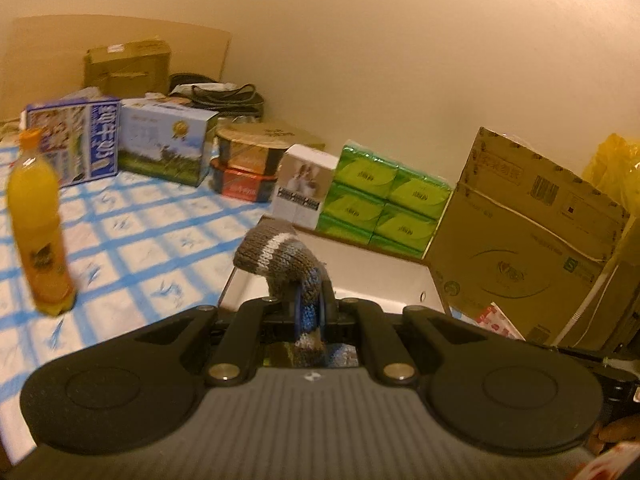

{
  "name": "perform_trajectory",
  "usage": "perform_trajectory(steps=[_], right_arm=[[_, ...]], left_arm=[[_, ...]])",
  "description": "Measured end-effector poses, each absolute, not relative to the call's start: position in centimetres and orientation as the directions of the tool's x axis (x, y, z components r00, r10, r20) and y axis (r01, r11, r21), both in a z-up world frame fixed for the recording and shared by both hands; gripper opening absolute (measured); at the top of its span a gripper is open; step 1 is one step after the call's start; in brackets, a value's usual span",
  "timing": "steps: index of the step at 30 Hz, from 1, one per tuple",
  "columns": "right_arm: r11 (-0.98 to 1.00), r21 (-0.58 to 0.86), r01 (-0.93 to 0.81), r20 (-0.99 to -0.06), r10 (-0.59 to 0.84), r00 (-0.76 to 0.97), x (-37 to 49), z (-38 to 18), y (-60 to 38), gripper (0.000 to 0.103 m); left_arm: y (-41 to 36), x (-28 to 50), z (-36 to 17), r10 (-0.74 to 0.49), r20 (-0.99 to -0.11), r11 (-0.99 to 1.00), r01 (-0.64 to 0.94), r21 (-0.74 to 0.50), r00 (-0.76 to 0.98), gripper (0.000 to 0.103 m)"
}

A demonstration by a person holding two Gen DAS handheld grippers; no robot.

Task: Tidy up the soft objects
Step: 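Carry the sock and the card over the brown box with both tools, then open the left tool to drop the sock while the right releases the card into the box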

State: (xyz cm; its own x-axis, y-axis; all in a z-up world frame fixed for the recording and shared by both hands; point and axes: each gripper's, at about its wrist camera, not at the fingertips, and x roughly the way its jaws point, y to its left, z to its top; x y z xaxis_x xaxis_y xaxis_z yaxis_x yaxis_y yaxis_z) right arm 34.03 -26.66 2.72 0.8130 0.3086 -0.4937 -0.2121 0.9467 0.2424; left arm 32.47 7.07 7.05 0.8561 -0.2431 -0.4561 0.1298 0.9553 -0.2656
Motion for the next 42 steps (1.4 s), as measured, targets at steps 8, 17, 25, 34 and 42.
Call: perform_trajectory(steps=[8,17,25,34,42], right_arm=[[0.941,0.274,-0.2,-0.518,0.319,0.793,42.0,1.5,-27.9,0.001],[0.945,0.263,-0.194,-0.582,0.316,0.749,48.8,-2.2,-28.6,0.001],[0.947,0.273,-0.169,-0.615,0.307,0.726,52.2,-4.8,-29.5,0.001],[0.947,0.274,-0.167,-0.614,0.306,0.728,54.1,-5.4,-29.6,0.001],[0.94,0.294,-0.171,-0.606,0.322,0.728,54.3,-5.5,-29.3,0.002]], left_arm=[[4.2,40.2,7.3,-0.265,-0.476,0.957,0.169,-0.236,0.839,0.007],[0.9,48.4,5.0,-0.281,-0.525,0.956,0.185,-0.23,0.803,0.007],[-2.0,54.0,1.3,-0.277,-0.582,0.961,0.208,-0.184,0.765,0.007],[-3.4,58.3,-1.7,-0.285,-0.634,0.958,0.227,-0.174,0.719,0.035],[-2.5,58.7,-2.0,-0.272,-0.643,0.962,0.216,-0.167,0.716,0.036]])
